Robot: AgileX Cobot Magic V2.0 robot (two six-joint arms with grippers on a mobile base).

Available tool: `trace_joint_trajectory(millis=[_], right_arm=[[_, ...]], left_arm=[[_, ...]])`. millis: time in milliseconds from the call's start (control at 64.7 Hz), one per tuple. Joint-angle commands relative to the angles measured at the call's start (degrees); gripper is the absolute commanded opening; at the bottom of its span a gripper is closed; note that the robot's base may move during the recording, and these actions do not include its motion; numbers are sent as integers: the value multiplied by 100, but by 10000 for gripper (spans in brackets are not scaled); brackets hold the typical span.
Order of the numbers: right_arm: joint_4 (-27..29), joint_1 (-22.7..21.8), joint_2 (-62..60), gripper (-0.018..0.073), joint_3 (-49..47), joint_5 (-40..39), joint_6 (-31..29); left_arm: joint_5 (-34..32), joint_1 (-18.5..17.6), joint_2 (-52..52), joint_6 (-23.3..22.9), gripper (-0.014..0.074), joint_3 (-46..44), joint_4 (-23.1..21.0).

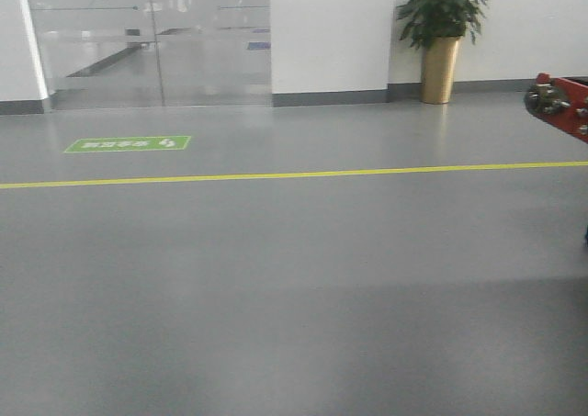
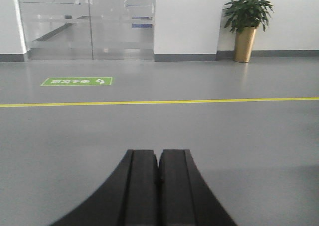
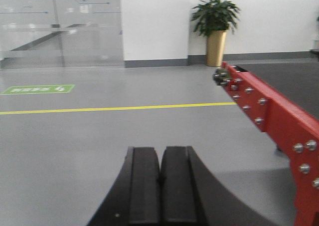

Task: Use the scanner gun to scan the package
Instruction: 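Drive the base forward and turn toward the red conveyor table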

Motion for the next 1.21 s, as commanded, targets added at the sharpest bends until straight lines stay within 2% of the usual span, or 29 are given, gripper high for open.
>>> trace_joint_trajectory(millis=[0, 1191], right_arm=[[-32, -23, -20, -153, 0, -95, -2], [-32, -10, -20, -153, 0, -95, -2]], left_arm=[[-104, -27, -31, -23, -111, -25, 26], [-104, -27, -31, -23, -111, -25, 26]])
